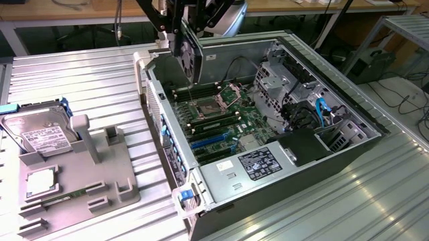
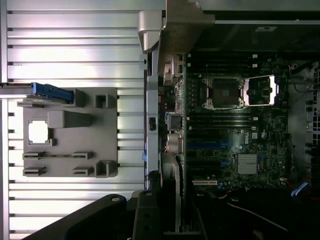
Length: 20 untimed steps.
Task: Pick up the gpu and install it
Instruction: 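Pick up the gpu and move the gpu toward the slot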
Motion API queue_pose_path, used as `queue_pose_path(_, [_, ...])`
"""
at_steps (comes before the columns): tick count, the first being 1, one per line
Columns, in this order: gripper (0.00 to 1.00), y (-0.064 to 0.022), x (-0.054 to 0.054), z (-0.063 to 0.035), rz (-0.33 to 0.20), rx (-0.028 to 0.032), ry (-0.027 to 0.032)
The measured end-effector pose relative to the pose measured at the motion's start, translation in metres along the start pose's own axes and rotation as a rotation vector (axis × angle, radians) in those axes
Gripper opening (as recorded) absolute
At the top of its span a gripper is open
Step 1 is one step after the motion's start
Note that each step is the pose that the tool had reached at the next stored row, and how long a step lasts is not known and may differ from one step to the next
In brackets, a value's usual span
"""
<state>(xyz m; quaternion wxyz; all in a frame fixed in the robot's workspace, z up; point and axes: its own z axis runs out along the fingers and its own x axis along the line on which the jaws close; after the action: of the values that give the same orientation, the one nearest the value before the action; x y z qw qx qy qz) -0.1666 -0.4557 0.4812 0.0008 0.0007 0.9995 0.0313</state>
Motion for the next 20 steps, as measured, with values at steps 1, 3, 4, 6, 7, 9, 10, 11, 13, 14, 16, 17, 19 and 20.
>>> queue_pose_path(1, [0.27, 0.0, -0.001, 0.0, 0.0, 0.0, 0.0])
queue_pose_path(3, [0.27, 0.0, -0.004, 0.0, 0.0, 0.0, 0.0])
queue_pose_path(4, [0.27, 0.0, -0.005, 0.0, 0.0, 0.0, 0.0])
queue_pose_path(6, [0.27, 0.0, -0.007, 0.0, 0.0, 0.0, 0.0])
queue_pose_path(7, [0.27, 0.0, -0.008, 0.0, 0.0, 0.0, 0.0])
queue_pose_path(9, [0.27, 0.0, -0.011, 0.0, 0.0, 0.0, 0.0])
queue_pose_path(10, [0.27, 0.0, -0.012, 0.0001, 0.0, 0.0, -0.0001])
queue_pose_path(11, [0.27, 0.0, -0.013, 0.0001, 0.0, 0.0, 0.0])
queue_pose_path(13, [0.27, 0.0, -0.015, 0.0001, 0.0, 0.0, -0.0001])
queue_pose_path(14, [0.27, 0.0, -0.016, 0.0001, 0.0, 0.0, 0.0])
queue_pose_path(16, [0.27, 0.0, -0.019, 0.0001, 0.0, -0.0001, 0.0])
queue_pose_path(17, [0.27, 0.0, -0.02, 0.0001, 0.0, 0.0, 0.0])
queue_pose_path(19, [0.27, 0.0, -0.022, 0.0001, 0.0, 0.0, 0.0])
queue_pose_path(20, [0.27, 0.0, -0.023, 0.0001, 0.0, 0.0, 0.0])
